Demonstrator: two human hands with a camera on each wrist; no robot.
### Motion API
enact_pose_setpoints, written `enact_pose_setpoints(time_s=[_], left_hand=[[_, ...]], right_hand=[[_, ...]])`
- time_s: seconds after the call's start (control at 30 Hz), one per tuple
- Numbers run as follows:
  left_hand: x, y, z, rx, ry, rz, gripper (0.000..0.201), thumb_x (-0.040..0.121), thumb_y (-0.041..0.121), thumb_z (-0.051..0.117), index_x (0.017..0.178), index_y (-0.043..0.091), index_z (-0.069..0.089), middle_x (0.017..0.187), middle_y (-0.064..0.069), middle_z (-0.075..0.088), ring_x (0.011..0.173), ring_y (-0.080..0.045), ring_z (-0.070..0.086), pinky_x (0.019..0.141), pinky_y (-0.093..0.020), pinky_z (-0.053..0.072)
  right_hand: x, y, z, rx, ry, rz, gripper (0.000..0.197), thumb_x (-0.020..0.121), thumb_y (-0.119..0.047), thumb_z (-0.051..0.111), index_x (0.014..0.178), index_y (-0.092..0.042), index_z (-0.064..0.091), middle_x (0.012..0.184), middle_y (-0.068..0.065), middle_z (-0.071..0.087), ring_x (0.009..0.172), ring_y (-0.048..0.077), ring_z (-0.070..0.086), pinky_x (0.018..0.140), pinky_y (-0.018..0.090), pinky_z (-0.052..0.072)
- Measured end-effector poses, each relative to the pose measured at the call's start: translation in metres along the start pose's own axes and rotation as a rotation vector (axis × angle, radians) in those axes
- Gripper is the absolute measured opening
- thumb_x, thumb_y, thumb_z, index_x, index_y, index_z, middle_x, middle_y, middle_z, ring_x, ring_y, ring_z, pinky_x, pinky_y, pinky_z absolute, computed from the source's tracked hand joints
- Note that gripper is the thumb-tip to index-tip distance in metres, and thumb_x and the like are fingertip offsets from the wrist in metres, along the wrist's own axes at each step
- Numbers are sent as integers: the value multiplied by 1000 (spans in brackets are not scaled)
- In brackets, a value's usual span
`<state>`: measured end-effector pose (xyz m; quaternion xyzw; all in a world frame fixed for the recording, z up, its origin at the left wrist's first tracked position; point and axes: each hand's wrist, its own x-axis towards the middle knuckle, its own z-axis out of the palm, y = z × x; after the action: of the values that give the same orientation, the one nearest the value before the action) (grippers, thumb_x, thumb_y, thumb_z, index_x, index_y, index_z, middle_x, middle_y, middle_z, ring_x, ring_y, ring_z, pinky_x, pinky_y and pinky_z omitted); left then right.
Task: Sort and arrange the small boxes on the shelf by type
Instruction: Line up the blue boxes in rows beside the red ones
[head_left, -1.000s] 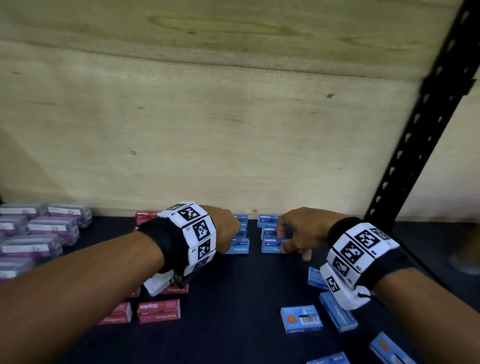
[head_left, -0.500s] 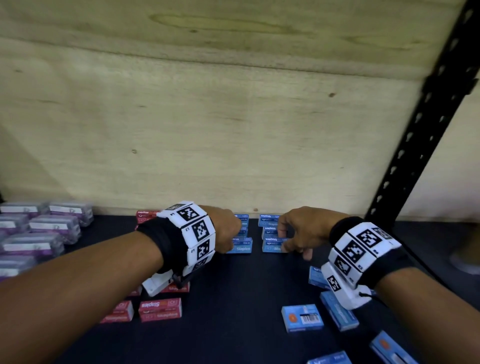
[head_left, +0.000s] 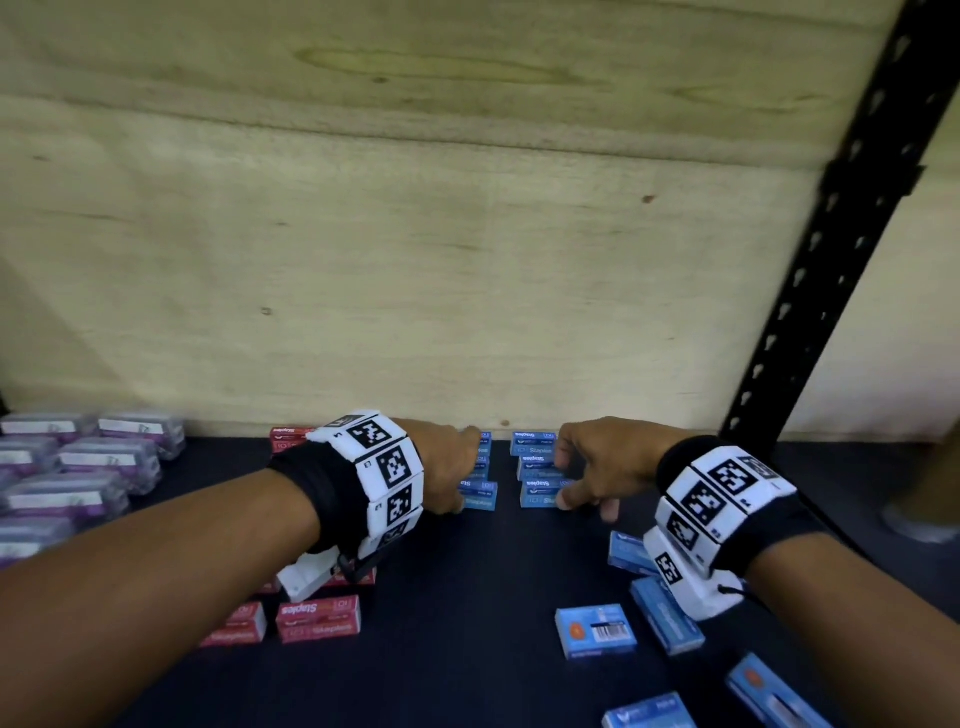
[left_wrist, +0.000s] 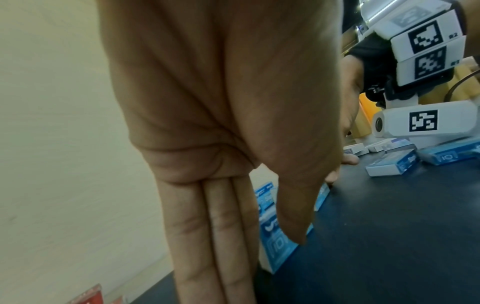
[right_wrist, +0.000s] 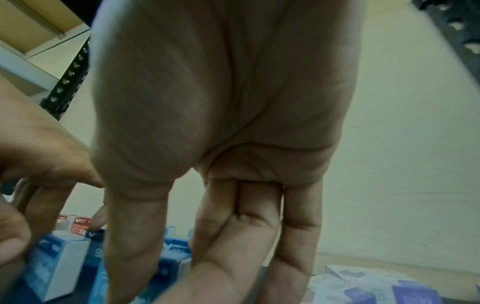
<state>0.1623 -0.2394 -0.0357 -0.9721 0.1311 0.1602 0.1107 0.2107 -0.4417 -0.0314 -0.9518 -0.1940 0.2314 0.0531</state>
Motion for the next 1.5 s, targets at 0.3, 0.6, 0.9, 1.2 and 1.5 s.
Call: enact_pose_setpoints(time_s=[0.3, 0.6, 0.9, 1.2, 1.5], left_hand=[[-31, 2, -21, -111, 56, -46, 47, 93, 37, 60, 125, 14, 34, 96, -3, 56, 87, -24, 59, 83, -42, 53], [-51, 78, -22, -68, -1, 275, 45, 90, 51, 61, 112, 12, 60, 103, -7, 66, 88, -26, 60, 61, -29, 41], [-41, 99, -5, -140, -30, 349, 46, 80, 49, 73, 109, 17, 58, 96, -2, 65, 80, -17, 57, 64, -30, 44], [-41, 63, -3, -118, -4, 263, 29, 92, 42, 61, 108, 19, 66, 95, 5, 64, 90, -17, 63, 82, -37, 55], [-36, 26, 0, -24, 9, 206, 26, 99, 34, 46, 103, 16, 65, 91, 3, 59, 82, -16, 55, 74, -31, 45]], right_hand=[[-30, 23, -2, -44, 51, 35, 37, 82, -46, 74, 106, -30, 52, 96, -11, 65, 90, 12, 63, 90, 31, 50], [-65, 41, 9, -111, -9, 70, 30, 81, -37, 78, 106, -23, 70, 87, -14, 68, 91, 9, 63, 93, 27, 50], [-76, 42, 19, -107, 32, 64, 25, 84, -38, 75, 104, -24, 71, 90, -14, 68, 93, 9, 63, 92, 28, 48], [-72, 33, 15, -103, 66, 45, 29, 80, -38, 78, 103, -22, 69, 104, -7, 71, 95, 13, 64, 88, 29, 51], [-49, 7, 21, -85, 122, -62, 25, 82, -36, 77, 96, -27, 59, 96, -10, 60, 87, 11, 55, 67, 22, 41]])
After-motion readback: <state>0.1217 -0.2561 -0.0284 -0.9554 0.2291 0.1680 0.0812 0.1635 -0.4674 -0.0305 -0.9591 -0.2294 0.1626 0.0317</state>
